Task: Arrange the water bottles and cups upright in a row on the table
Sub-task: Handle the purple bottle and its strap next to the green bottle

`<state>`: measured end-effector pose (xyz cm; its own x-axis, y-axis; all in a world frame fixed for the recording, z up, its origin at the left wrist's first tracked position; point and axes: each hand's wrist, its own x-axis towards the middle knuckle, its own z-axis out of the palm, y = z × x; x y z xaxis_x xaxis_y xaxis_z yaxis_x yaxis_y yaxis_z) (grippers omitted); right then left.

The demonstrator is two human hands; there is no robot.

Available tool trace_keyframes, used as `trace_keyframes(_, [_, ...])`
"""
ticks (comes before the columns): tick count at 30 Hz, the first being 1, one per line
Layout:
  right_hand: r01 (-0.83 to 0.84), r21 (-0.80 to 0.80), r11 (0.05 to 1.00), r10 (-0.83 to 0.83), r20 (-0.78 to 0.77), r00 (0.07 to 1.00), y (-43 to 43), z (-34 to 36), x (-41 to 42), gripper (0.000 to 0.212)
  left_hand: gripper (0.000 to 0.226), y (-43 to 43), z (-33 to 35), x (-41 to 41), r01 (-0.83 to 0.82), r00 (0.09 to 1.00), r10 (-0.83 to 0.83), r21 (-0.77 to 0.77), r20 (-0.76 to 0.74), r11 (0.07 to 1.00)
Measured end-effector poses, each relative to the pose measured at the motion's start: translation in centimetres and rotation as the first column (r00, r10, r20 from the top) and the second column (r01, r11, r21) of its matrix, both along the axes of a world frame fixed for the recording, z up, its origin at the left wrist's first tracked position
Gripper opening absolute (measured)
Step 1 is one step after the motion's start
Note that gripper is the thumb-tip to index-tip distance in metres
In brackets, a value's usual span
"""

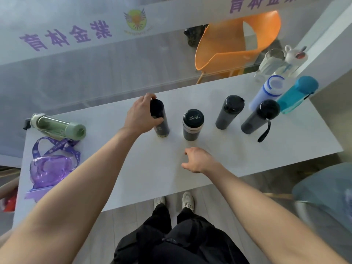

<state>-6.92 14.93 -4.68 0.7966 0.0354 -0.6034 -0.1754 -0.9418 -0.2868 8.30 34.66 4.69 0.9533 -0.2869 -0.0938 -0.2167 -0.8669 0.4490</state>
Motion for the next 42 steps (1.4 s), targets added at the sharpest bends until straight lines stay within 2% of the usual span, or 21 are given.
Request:
trace_keyframes(4, [-0.078, -0.004, 0.997, 0.078, 0.003, 0.997, 3.0, 0.6, 0.9, 0.057, 0.100, 1.3, 0.7, 0.1, 0.089, 0.991, -0.093, -0.037, -0.095, 0.995])
trace_keyframes(6, [-0.093, 0.000, 0.996, 0.093, 0.007, 0.996, 4.8, 0.8, 1.6, 0.057, 0.099, 3.3, 0.8, 0.2, 0.070, 0.990, -0.076, -0.057, -0.114, 0.996])
trace_keyframes(12, [-0.184, -0.027, 0.983, 0.184, 0.004, 0.983, 13.3, 1.5, 5.3, 0.054, 0.044, 16.5, -1.2, 0.8, 0.020, 0.989, -0.010, 0.065, -0.150, 0.998])
trace_keyframes(15, [-0.199, -0.034, 0.979, 0.201, 0.041, 0.979, 19.3, 1.1, 8.0, 0.055, 0.034, 24.7, -2.8, 0.9, -0.052, 0.987, 0.065, 0.091, -0.148, 0.994])
trace_keyframes(18, [-0.125, 0.001, 0.992, 0.124, 0.076, 0.989, 25.6, 1.0, 11.0, 0.054, 0.031, 32.0, -4.0, 0.9, -0.142, 0.977, 0.158, 0.113, -0.144, 0.983])
trace_keyframes(22, [-0.031, 0.084, 0.996, 0.017, 0.169, 0.986, 33.6, 0.4, 15.4, 0.059, 0.043, 40.5, -5.5, 0.3, -0.253, 0.952, 0.283, 0.226, -0.114, 0.941])
trace_keyframes(24, [0.008, 0.121, 0.993, -0.033, 0.209, 0.977, 37.1, 0.0, 17.7, 0.066, 0.065, 43.4, -6.1, -0.4, -0.331, 0.912, 0.382, 0.284, -0.148, 0.900])
trace_keyframes(27, [0.059, 0.127, 0.990, -0.089, 0.244, 0.966, 41.2, -1.0, 21.1, 0.077, 0.114, 45.7, -7.2, -1.3, -0.351, 0.828, 0.451, 0.318, -0.333, 0.881])
trace_keyframes(29, [0.096, 0.113, 0.989, -0.120, 0.236, 0.964, 42.9, -1.9, 23.0, 0.088, 0.131, 46.3, -7.9, -1.7, -0.350, 0.745, 0.444, 0.274, -0.497, 0.896])
trace_keyframes(31, [0.101, 0.100, 0.990, -0.120, 0.209, 0.971, 44.2, -2.8, 24.4, 0.103, 0.136, 46.4, -8.4, -1.9, -0.324, 0.716, 0.410, 0.251, -0.565, 0.912])
trace_keyframes(33, [0.081, 0.092, 0.992, -0.097, 0.177, 0.979, 44.9, -3.6, 25.5, 0.112, 0.139, 46.5, -8.9, -2.0, -0.307, 0.723, 0.395, 0.249, -0.567, 0.919])
trace_keyframes(38, [0.045, 0.053, 0.998, -0.053, 0.171, 0.984, 45.2, -4.3, 26.3, 0.096, 0.152, 46.7, -9.8, -1.5, -0.238, 0.726, 0.331, 0.231, -0.602, 0.943])
trace_keyframes(42, [0.111, 0.034, 0.993, -0.115, 0.152, 0.982, 42.3, -4.2, 23.7, 0.092, 0.131, 45.8, -9.8, -1.0, -0.187, 0.800, 0.253, 0.175, -0.544, 0.967])
